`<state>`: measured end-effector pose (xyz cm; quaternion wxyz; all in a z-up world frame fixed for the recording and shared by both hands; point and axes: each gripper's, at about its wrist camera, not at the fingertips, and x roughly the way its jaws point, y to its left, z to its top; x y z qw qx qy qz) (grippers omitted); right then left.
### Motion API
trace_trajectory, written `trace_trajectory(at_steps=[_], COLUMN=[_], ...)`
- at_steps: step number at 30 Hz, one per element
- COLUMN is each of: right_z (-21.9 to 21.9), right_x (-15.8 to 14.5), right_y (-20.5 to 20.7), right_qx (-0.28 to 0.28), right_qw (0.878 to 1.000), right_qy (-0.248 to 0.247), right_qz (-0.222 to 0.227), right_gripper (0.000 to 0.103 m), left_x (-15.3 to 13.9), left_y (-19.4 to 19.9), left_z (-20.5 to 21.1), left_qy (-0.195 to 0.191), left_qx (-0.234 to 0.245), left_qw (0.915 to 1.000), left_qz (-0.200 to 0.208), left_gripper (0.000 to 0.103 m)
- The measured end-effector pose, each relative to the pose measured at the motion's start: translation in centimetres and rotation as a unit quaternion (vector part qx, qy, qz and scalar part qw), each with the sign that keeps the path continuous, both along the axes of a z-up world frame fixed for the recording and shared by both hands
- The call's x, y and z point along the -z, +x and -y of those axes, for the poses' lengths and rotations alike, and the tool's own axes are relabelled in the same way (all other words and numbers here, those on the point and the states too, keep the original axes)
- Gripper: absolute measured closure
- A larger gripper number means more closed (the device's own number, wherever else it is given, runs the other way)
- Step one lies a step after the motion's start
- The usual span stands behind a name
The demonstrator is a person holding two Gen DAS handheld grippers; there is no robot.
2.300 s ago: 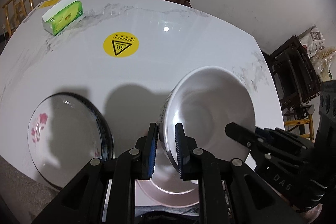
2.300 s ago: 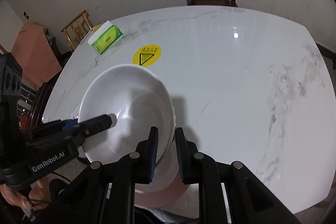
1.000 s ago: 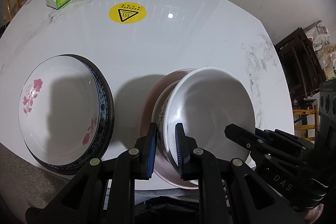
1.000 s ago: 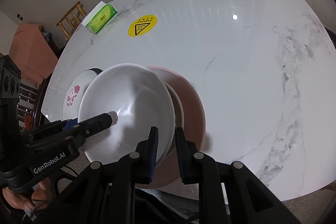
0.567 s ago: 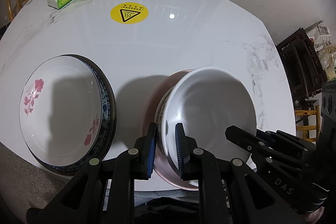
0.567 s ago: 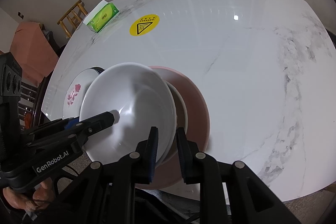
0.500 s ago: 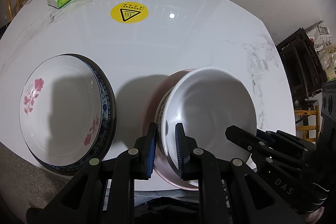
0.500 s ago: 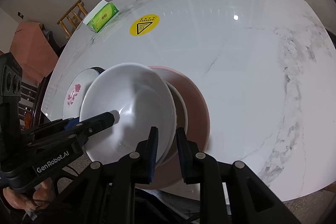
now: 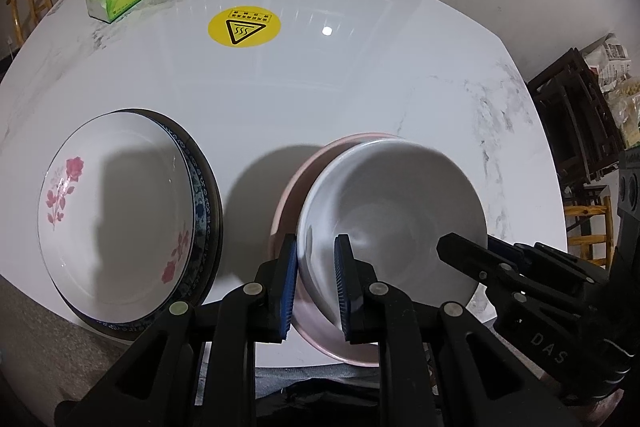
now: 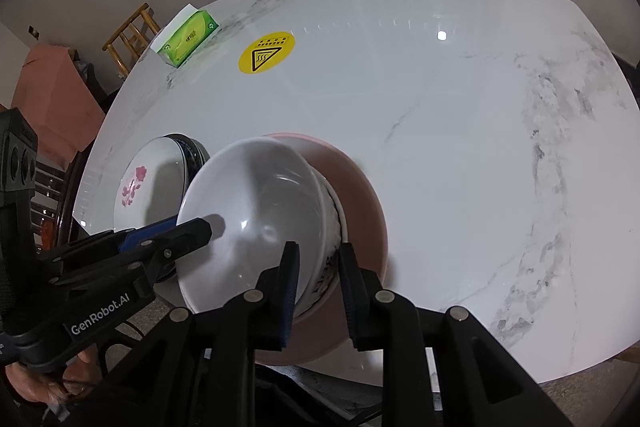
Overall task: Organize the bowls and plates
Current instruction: 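Lower the white blue-pattern bowl into the white ribbed bowl, then tilt the bowl stack up by its rim with the right gripper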
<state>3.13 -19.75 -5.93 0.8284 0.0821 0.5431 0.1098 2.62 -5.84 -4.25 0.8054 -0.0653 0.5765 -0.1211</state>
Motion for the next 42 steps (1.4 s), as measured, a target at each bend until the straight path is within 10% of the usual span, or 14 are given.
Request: trace_trajectory(at_steps=[42], right_z=[1.1], right_x=[-1.4], right_y=[-0.9], right_qx=[0.004], right_qw=[0.999], right_qy=[0.028], right_qz=[0.022], right_gripper=[0.073], left_x=[-2.4], left_y=[-1.0], left_z=[-1.3], left_qy=[-0.027], left_qx=[0.0], left_qw=[0.998], left_qz=[0.057], left_gripper=[0.058])
